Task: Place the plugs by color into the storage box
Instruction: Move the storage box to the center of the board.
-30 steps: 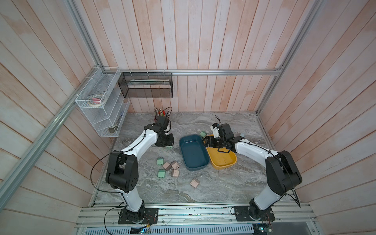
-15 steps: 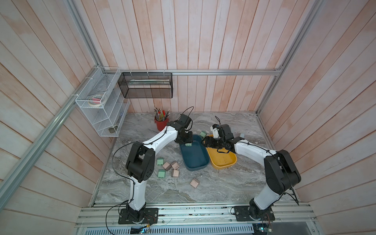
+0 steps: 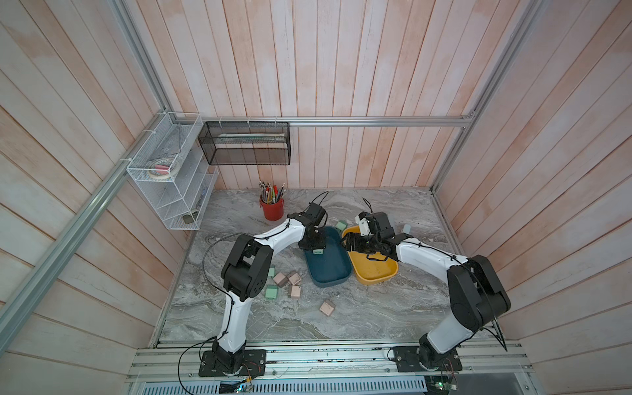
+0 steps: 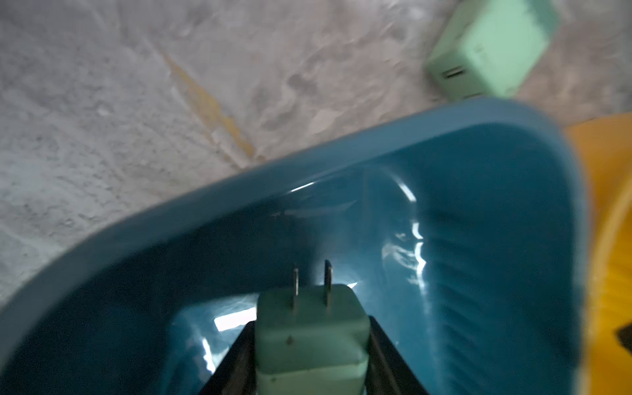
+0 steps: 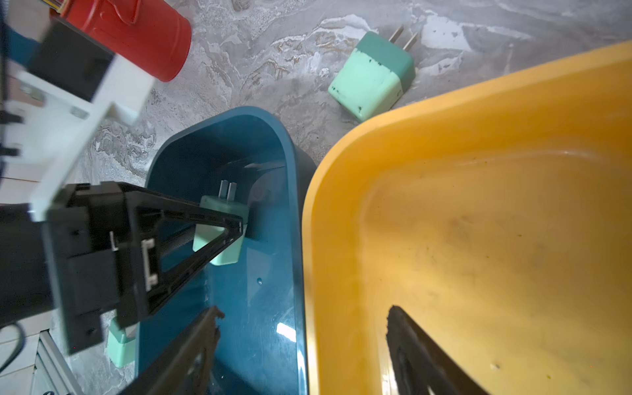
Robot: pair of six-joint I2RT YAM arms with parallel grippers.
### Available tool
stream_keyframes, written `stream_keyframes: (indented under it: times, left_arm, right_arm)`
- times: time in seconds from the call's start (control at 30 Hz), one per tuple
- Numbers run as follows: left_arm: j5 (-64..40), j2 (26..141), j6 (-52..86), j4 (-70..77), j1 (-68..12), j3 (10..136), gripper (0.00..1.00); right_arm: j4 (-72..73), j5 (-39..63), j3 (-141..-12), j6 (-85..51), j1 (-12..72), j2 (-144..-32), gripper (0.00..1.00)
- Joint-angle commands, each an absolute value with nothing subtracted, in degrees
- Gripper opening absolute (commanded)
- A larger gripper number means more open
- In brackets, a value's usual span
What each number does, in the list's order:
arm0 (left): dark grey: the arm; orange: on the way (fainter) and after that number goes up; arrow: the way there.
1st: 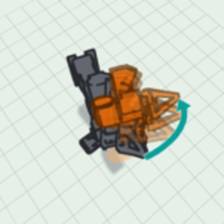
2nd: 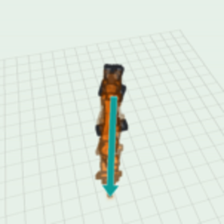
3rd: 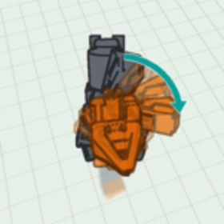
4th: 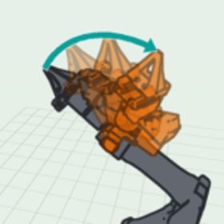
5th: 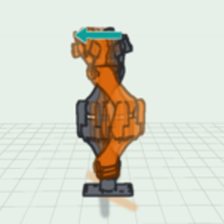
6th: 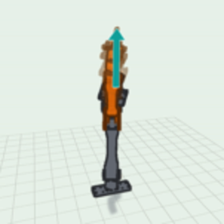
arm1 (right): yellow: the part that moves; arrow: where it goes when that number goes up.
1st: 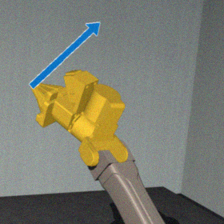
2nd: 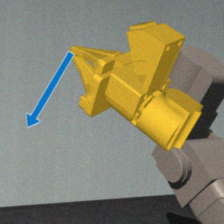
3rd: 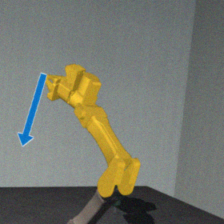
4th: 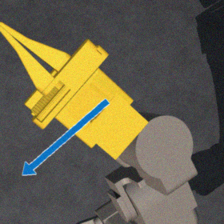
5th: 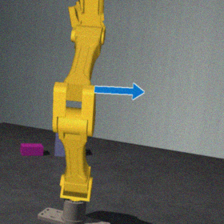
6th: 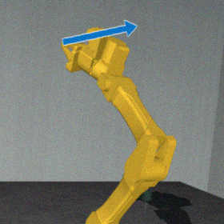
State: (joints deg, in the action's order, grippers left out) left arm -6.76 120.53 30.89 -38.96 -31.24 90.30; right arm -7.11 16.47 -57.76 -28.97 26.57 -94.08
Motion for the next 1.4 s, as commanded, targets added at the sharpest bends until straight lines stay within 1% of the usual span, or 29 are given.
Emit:
stream_keyframes:
  times: [0.0, 0.33, 0.5, 0.6, 0.7, 0.8, 0.9, 1.03, 1.13, 1.37]
  left_arm:
    - [-4.1, 119.0, 28.6, -37.3, -28.0, 86.8, 0.47]
    - [0.9, 117.0, 19.4, -37.8, -18.8, 82.9, 0.48]
    - [2.1, 118.5, 16.4, -38.0, -17.1, 83.3, 0.49]
    - [0.8, 118.8, 16.7, -38.5, -17.0, 84.0, 0.55]
    - [-0.7, 117.4, 18.3, -39.5, -17.0, 85.0, 0.65]
    - [-1.7, 114.9, 19.6, -41.9, -17.0, 87.1, 0.75]
    - [-2.9, 111.2, 20.6, -44.6, -16.9, 89.3, 0.81]
    - [-4.0, 105.3, 22.2, -49.0, -16.7, 90.7, 0.82]
    - [-4.1, 100.4, 23.7, -52.8, -15.9, 89.0, 0.82]
    - [-6.4, 87.0, 24.7, -55.4, -13.7, 75.3, 0.81]
  right_arm:
    - [-7.6, 15.6, -56.7, -29.9, 26.8, -92.6, 0.80]
    - [-7.5, 15.4, -57.2, -30.7, 26.8, -93.2, 0.80]
    - [-7.9, 15.3, -58.0, -30.9, 26.8, -93.4, 0.80]
    - [-8.3, 14.9, -58.4, -30.7, 26.8, -93.4, 0.80]
    - [-8.5, 14.7, -58.6, -30.7, 26.8, -93.3, 0.80]
    - [-8.4, 14.4, -58.3, -30.8, 26.8, -92.8, 0.80]
    - [-8.1, 14.2, -57.8, -30.9, 26.8, -92.6, 0.80]
    - [-7.9, 14.5, -57.4, -30.8, 27.0, -92.7, 0.80]
    - [-7.8, 14.6, -57.5, -30.4, 27.3, -93.0, 0.80]
    - [-6.9, 15.4, -57.4, -30.3, 27.8, -94.1, 0.80]
